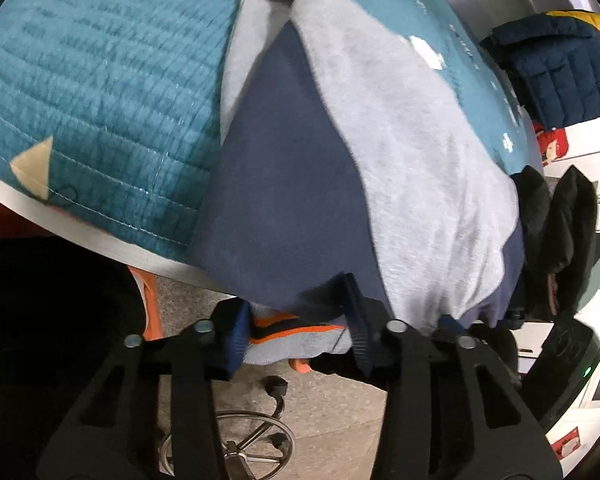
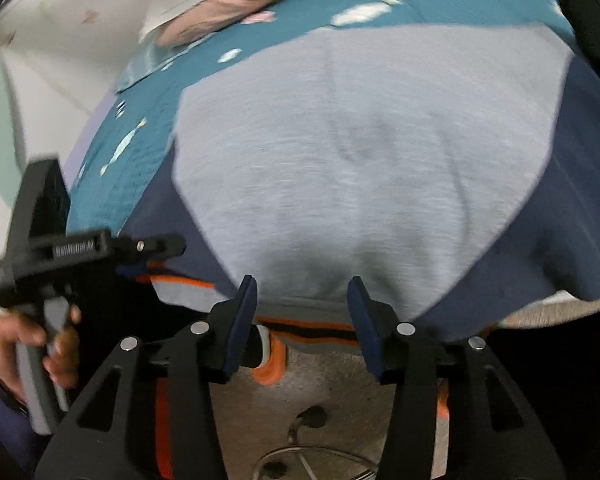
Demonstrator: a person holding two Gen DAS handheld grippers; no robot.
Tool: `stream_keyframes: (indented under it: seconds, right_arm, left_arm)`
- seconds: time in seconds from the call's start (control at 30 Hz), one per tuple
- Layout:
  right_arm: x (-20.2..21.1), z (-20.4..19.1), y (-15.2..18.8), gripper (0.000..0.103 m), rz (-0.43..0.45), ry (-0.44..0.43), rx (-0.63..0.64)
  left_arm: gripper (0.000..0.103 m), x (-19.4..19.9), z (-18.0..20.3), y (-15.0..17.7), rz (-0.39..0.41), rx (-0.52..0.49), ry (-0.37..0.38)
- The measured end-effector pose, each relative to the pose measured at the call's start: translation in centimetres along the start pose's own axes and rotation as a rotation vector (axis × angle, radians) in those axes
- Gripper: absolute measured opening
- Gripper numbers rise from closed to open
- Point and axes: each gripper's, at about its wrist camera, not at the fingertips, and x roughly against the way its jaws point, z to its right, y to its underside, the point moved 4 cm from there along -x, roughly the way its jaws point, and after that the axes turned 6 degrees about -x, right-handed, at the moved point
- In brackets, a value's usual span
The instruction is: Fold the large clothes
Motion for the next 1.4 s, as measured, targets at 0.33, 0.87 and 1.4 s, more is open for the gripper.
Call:
stream_keyframes:
  seconds: [0.33,0.87,1.4]
  right_arm:
    - [-1.0,-6.0,1.1,0.062,0.072,-0.039,0.213]
    - [-4.3,-8.8,-1.1,0.016,0.155,0.138,0.440]
    - [1.2,-3.1,-5.8,0.013,0.158,-0.166,-0.063]
  left_arm:
    - [0.032,3.4,3.7,-2.0,0.027,-0.045,0.140]
    - [0.031,3.0,5.8,-3.8,0.006,-0.044,0.224]
    - [0.074,8.2,0.3,-6.7,0.178,0.106,0.069]
